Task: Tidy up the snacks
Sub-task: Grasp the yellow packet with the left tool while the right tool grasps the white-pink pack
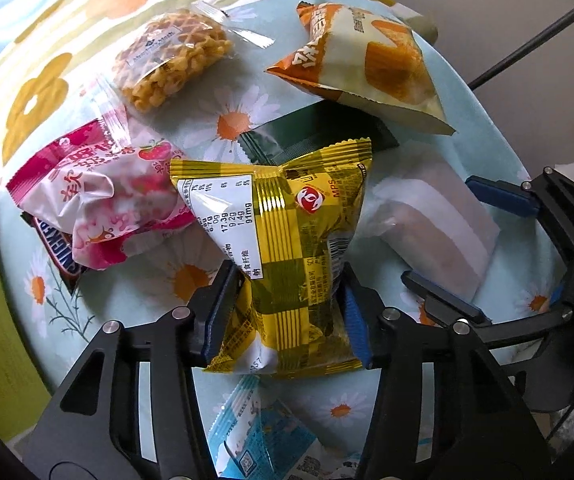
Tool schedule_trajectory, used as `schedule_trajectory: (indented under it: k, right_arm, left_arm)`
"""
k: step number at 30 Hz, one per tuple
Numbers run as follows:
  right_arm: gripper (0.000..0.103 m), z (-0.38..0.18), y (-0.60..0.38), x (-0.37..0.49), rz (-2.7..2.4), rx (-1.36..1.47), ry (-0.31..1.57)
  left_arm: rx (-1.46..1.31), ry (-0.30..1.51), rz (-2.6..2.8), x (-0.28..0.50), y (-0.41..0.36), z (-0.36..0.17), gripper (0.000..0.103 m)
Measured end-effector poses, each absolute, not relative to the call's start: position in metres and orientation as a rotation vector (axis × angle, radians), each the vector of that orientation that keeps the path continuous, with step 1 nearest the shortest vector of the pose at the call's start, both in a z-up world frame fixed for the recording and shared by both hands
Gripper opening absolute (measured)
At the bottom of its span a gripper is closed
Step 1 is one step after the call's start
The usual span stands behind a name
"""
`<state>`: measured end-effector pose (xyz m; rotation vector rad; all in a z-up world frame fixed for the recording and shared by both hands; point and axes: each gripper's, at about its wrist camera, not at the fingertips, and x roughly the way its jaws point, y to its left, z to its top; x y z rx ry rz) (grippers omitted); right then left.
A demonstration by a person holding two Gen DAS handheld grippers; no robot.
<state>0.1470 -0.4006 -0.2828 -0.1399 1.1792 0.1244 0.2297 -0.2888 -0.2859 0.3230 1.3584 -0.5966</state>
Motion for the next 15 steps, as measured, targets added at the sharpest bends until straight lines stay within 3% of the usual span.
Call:
schedule_trajectory:
  k: [3,9,15]
  right_arm:
    - [0.074,-0.284,-0.399,0.148,0.126,-0.145,1.179]
    - [0.06,-0.287,-0.396,0.144,0.127,-0.199,1.176]
    - [0.058,-0.285,-0.394,0.141,0.129,-0.223,1.167]
  left_arm:
    - [0.321,1.353,-0.589,0.229,-0.287,-0.283,0.045]
    - [0.317,1.344,-0.578,0.227,-0.284,-0.28,0.044]
    - [0.31,1.329,-0.578,0.225,-0.283,-0.274,0.043]
